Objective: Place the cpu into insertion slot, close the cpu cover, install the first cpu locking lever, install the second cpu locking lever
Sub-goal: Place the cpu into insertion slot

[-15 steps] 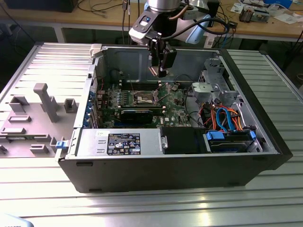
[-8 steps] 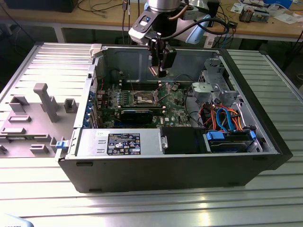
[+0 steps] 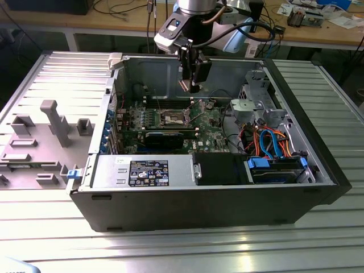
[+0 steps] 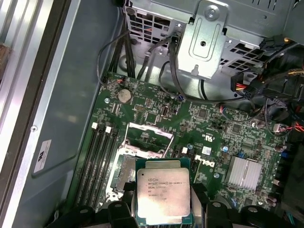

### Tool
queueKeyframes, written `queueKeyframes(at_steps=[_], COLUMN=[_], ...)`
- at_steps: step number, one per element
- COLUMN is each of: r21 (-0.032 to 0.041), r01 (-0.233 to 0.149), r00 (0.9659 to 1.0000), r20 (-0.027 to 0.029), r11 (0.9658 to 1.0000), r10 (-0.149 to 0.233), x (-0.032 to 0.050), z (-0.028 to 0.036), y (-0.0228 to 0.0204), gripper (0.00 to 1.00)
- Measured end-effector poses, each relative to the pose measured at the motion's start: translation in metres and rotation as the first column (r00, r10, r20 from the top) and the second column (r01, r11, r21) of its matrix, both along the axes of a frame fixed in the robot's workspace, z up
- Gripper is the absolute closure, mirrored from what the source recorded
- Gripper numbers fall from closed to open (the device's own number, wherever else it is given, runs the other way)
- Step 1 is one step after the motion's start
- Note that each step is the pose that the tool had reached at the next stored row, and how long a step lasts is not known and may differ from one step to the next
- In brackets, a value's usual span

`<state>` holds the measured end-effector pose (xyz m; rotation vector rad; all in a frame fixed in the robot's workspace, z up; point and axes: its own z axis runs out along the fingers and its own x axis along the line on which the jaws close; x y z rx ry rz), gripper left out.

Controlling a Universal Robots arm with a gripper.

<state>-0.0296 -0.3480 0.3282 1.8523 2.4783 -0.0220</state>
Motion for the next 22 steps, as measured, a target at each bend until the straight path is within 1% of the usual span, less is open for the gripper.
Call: queueKeyframes(at_steps=[5, 11, 22], r21=[-0.0001, -0.0002, -0.0001], r01=[0.028, 0.066, 0.103], r00=[0.9996, 0.9978, 0.9947], r20=[-0.0001, -0.0001, 0.0], r11=[0.9996, 0.9978, 0.9947], r10=[-0.028, -0.066, -0.103], x=[0.0, 0.0, 0.0], z=[-0.0004, -0.0008, -0.0012], y=[0.0, 0.0, 0.0], gripper=[0.45, 0.45, 0.45])
